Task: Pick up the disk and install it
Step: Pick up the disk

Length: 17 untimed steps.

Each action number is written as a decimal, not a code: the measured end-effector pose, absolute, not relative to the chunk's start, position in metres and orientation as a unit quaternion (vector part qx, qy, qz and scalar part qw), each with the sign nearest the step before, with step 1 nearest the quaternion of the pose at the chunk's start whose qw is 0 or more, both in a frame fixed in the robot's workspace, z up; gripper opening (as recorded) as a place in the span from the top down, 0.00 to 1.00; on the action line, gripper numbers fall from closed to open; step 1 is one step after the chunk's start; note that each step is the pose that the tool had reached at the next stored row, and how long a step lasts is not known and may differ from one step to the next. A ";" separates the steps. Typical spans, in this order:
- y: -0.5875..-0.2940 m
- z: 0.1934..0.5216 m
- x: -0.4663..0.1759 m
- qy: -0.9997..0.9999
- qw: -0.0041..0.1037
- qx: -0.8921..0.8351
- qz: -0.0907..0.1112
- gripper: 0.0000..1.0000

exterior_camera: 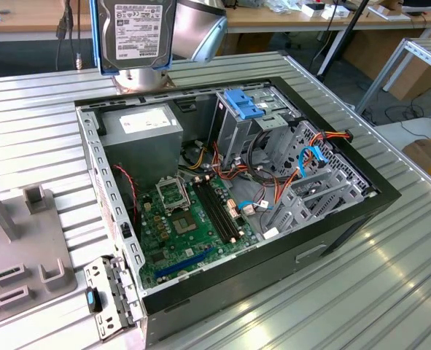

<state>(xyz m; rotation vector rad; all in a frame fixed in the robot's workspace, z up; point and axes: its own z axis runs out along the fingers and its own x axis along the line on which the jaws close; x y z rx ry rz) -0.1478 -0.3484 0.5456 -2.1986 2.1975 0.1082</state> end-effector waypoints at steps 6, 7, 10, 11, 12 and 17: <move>-0.368 0.545 -0.138 0.706 0.016 -0.707 0.035 0.64; -0.372 0.545 -0.137 0.706 0.016 -0.707 0.035 0.64; -0.385 0.545 -0.134 0.706 0.016 -0.707 0.035 0.64; -0.387 0.545 -0.134 0.706 0.016 -0.707 0.035 0.64; -0.387 0.545 -0.134 0.706 0.016 -0.707 0.035 0.64; -0.387 0.545 -0.134 0.706 0.016 -0.707 0.035 0.64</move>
